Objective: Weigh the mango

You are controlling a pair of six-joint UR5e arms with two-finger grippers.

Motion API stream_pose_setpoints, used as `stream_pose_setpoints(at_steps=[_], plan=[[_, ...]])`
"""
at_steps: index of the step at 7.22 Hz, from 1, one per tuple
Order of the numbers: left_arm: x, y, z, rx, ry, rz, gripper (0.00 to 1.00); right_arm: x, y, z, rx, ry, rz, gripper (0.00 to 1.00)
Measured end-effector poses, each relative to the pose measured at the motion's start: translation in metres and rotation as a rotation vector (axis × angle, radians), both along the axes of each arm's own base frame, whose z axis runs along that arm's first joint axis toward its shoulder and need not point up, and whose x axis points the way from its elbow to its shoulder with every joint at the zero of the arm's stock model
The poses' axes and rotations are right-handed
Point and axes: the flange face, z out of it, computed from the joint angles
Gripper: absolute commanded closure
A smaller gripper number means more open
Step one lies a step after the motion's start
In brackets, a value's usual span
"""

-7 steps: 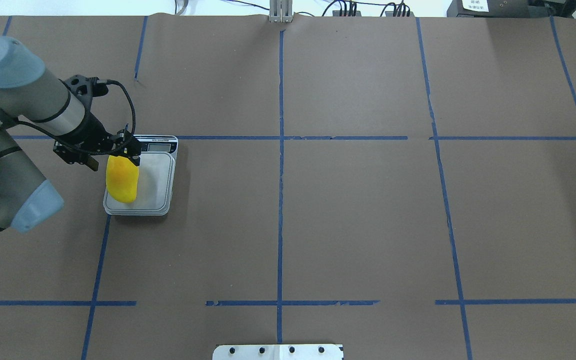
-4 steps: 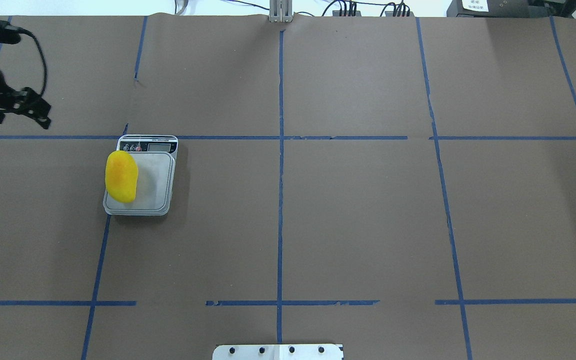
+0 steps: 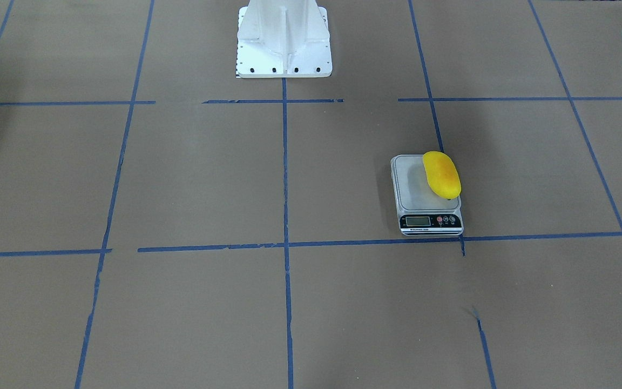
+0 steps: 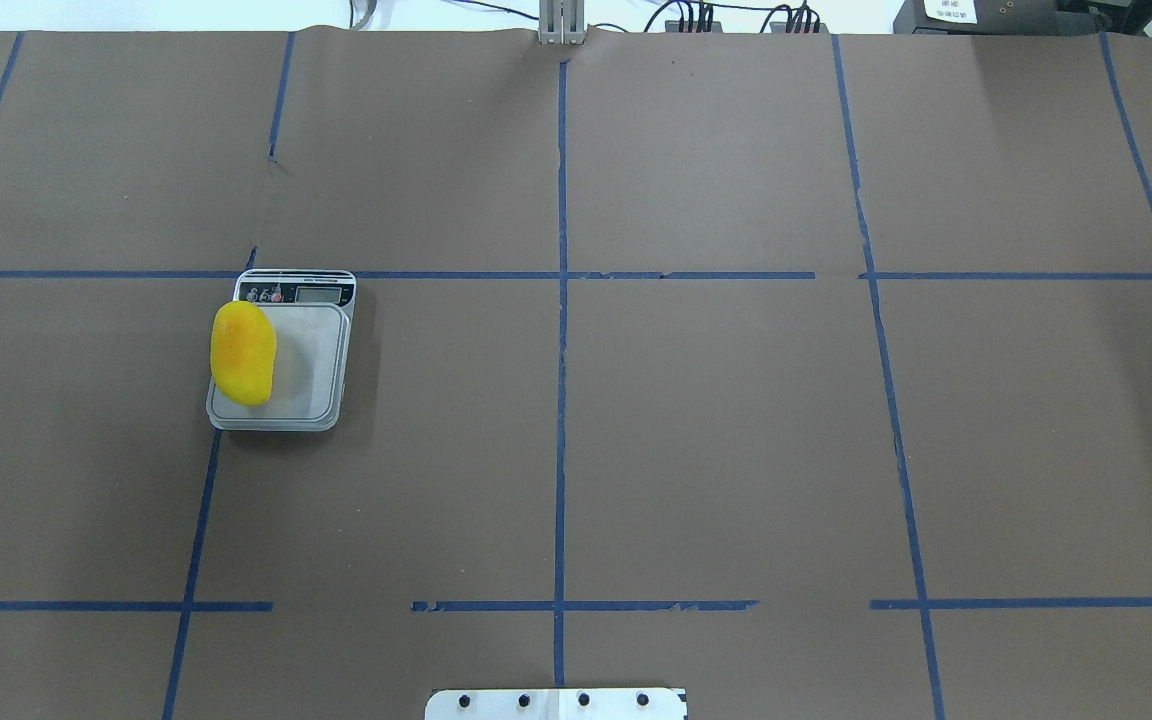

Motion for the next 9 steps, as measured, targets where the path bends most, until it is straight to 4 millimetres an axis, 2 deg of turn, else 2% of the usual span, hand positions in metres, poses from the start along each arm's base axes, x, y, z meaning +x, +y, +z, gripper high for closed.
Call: stream_pose_setpoints(at_steps=[2, 4, 6, 9], plan=[[-0.027, -0.001, 0.049, 0.002, -0.005, -0.007, 0.00, 0.000, 0.000, 0.000, -0.001, 0.000, 0.000, 0.00], [-0.062, 0.008, 0.075, -0.045, 0.044, -0.060, 0.00, 0.000, 0.000, 0.000, 0.000, 0.000, 0.000, 0.00], [-0.090, 0.019, 0.077, -0.067, 0.090, -0.126, 0.00, 0.000, 0.000, 0.000, -0.001, 0.000, 0.000, 0.00], [-0.100, 0.018, 0.068, -0.168, 0.107, -0.275, 0.00, 0.000, 0.000, 0.000, 0.000, 0.000, 0.000, 0.00]])
